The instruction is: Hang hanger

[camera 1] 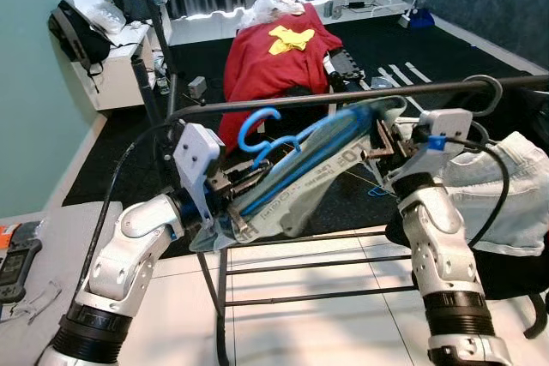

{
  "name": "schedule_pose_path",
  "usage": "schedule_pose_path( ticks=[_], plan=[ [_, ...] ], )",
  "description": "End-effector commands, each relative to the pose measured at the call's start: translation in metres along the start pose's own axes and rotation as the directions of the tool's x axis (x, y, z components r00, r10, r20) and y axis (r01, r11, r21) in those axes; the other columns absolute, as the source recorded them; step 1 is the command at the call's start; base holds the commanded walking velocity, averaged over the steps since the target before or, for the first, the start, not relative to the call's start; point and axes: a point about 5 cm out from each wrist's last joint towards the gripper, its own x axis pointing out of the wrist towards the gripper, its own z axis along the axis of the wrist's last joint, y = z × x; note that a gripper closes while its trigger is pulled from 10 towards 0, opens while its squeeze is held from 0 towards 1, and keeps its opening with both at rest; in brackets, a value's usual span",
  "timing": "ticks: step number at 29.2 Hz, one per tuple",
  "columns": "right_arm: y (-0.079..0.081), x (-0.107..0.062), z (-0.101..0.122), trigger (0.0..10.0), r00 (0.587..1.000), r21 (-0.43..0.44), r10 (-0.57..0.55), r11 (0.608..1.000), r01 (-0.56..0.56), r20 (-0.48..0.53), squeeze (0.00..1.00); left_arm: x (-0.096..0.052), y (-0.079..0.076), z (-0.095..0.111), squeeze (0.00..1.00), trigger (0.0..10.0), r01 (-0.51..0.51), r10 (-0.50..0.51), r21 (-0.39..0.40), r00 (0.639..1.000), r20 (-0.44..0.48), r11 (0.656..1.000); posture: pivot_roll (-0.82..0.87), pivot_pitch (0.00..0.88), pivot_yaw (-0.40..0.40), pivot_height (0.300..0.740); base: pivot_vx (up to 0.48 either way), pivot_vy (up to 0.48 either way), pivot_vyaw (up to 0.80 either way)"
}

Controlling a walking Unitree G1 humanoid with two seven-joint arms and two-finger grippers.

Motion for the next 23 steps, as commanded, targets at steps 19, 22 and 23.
schedule_pose_path(
  ticks=[19,22,23],
  plan=[
    [-0.070,-0.029,-0.011,0.0,0.972,-0.135,-0.149,0.983,0.125,-0.183,0.00,-0.021,0.001,0.027,0.00,0.0,0.082,-0.063,-0.123,0.985,0.158,0.989,-0.09,0.044,0.057,0.740,0.000,0.000,0.00],
    [-0.067,-0.029,-0.017,0.0,0.969,-0.111,-0.138,0.987,0.118,-0.204,0.00,-0.019,0.001,0.031,0.00,0.0,0.081,-0.049,-0.155,0.979,0.198,0.985,-0.09,0.044,0.057,0.740,0.000,0.000,0.00],
    [-0.065,-0.030,-0.020,0.0,0.968,-0.103,-0.131,0.988,0.111,-0.215,0.00,-0.017,0.001,0.033,0.00,0.0,0.084,-0.046,-0.169,0.975,0.215,0.982,-0.09,0.043,0.056,0.740,0.000,0.000,0.00]
  ],
)
